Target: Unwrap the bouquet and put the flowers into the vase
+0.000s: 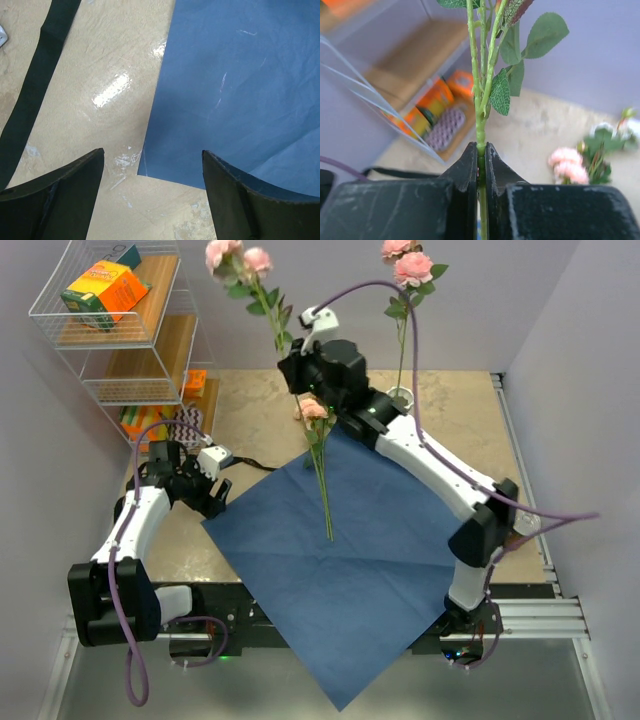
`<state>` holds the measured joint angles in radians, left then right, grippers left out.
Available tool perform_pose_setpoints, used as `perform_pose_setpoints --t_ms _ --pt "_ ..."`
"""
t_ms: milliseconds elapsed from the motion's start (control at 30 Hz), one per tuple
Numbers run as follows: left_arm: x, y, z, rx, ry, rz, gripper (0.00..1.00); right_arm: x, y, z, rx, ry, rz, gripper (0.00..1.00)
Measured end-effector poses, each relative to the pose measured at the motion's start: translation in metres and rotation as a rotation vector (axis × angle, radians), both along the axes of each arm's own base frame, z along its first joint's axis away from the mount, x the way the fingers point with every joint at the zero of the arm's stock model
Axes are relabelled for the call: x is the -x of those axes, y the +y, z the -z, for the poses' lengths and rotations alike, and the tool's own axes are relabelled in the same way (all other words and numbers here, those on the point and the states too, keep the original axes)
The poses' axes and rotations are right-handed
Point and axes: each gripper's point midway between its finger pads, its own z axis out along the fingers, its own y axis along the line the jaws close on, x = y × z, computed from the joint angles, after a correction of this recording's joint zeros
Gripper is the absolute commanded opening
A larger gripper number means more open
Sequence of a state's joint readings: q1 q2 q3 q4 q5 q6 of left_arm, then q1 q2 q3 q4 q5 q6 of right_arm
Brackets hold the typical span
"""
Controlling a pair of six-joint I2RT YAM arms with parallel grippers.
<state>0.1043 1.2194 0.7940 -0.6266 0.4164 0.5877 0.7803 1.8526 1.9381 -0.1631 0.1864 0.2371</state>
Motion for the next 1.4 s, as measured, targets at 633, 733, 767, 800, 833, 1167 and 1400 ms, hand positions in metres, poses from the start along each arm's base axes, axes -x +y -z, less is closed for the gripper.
perform_pose_setpoints --t_ms 633,733,767,800,833,1167,1400 --pt "0.001 -0.005 -0.001 0.027 0.003 0.015 0.83 0.075 -0.248 -0.231 -0.203 -0.875 0.627 0.0" --pt "0.001 -0.006 -0.001 0.03 0.002 0.018 0.84 0.059 -0.271 -0.229 -0.165 -0.89 0.731 0.0" --pt "0.001 -0.006 -0.001 0.03 0.003 0.019 0.84 0.053 -0.276 -0.227 -0.149 -0.891 0.754 0.0" --pt "0.001 -0.006 0.0 0.03 0.004 0.021 0.84 0.049 -0.279 -0.224 -0.135 -0.889 0.767 0.0" --pt "0.001 -0.006 0.0 0.03 0.005 0.024 0.84 0.043 -0.283 -0.22 -0.118 -0.886 0.785 0.0" --pt "-0.002 -0.003 -0.001 0.028 0.002 0.031 0.84 0.023 -0.302 -0.208 -0.11 -0.897 0.865 0.0" --pt "-0.006 -0.002 -0.003 0.032 0.003 0.036 0.83 0.011 -0.308 -0.198 -0.116 -0.915 0.907 0.0"
